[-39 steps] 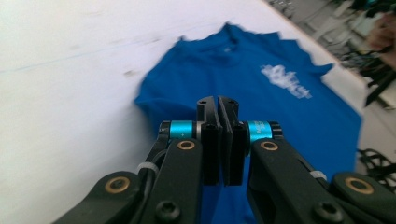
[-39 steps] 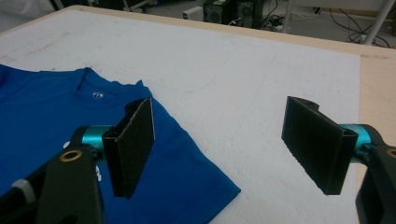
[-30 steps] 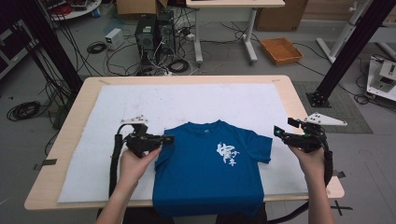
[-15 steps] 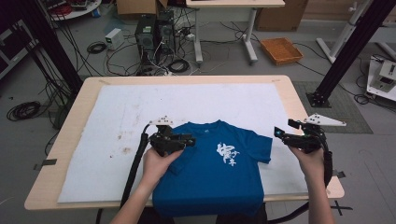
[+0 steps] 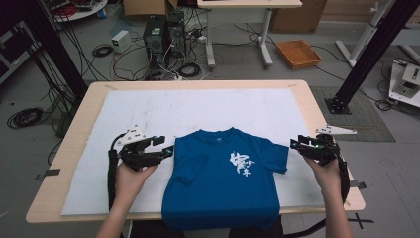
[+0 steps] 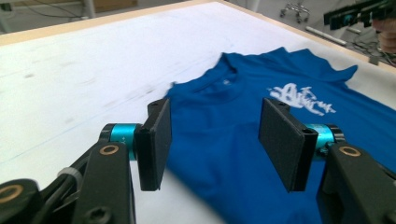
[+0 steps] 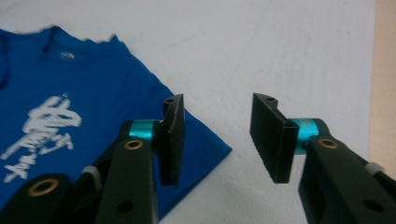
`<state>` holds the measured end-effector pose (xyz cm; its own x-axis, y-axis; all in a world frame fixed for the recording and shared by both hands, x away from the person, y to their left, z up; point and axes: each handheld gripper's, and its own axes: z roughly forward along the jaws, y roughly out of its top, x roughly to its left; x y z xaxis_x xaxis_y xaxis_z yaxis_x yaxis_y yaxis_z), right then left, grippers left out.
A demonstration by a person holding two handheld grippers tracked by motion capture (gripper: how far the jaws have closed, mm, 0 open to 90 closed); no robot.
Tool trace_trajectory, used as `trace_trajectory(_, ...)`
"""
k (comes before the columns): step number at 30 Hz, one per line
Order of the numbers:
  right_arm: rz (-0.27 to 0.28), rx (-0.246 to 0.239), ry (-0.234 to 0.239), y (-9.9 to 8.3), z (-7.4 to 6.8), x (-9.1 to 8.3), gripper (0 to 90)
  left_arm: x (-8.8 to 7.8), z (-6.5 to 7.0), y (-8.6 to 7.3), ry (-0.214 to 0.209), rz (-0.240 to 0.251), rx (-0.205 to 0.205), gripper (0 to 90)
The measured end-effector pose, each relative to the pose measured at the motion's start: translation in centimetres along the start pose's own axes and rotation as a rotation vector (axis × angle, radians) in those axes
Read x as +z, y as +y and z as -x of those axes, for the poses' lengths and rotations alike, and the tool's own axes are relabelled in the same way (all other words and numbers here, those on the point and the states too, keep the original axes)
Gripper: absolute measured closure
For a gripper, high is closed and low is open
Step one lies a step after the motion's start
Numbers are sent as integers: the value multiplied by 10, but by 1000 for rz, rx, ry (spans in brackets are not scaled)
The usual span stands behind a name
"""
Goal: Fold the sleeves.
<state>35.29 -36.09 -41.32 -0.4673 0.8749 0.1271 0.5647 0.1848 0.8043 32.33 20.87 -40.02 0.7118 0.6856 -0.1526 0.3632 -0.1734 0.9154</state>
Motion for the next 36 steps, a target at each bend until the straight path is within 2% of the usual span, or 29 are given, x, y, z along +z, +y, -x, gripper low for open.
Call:
trace_trajectory(3, -43, 3, -25, -5, 5, 13, 625, -11, -11, -5, 7, 5, -26, 444)
trace_trajectory(4, -78, 22, -22, -9, 7, 22, 637, -14, -14, -6, 11, 10, -30, 444)
trace_trajectory(7, -96, 32, -18, -11, 10, 29, 637, -20, -20, -9, 5, 14, -47, 444)
trace_trajectory(10, -103, 46, -23, -12, 12, 33, 664, -22, -23, -11, 6, 9, -53, 444)
trace_trajectory(18, -126, 15, -32, -12, 8, 41, 744, -22, -24, -12, 0, -1, -59, 444)
trace_trajectory(22, -116, -1, 0, -14, 8, 41, 881, -21, -23, -12, -8, -4, -62, 444)
trace_trajectory(27, -93, 15, 22, -12, 7, 36, 888, -21, -23, -11, -17, 2, -69, 444)
trace_trajectory(28, -42, 27, 48, -7, 4, 26, 888, -21, -25, -11, -22, 8, -77, 444)
trace_trajectory(32, 1, 22, 73, 3, -9, 12, 888, -20, -26, -9, -40, 21, -93, 445)
trace_trajectory(34, 18, 3, 93, 10, -21, 7, 888, -19, -26, -8, -49, 28, -99, 444)
trace_trajectory(36, 20, -24, 111, 18, -39, 5, 888, -17, -26, -7, -59, 29, -98, 444)
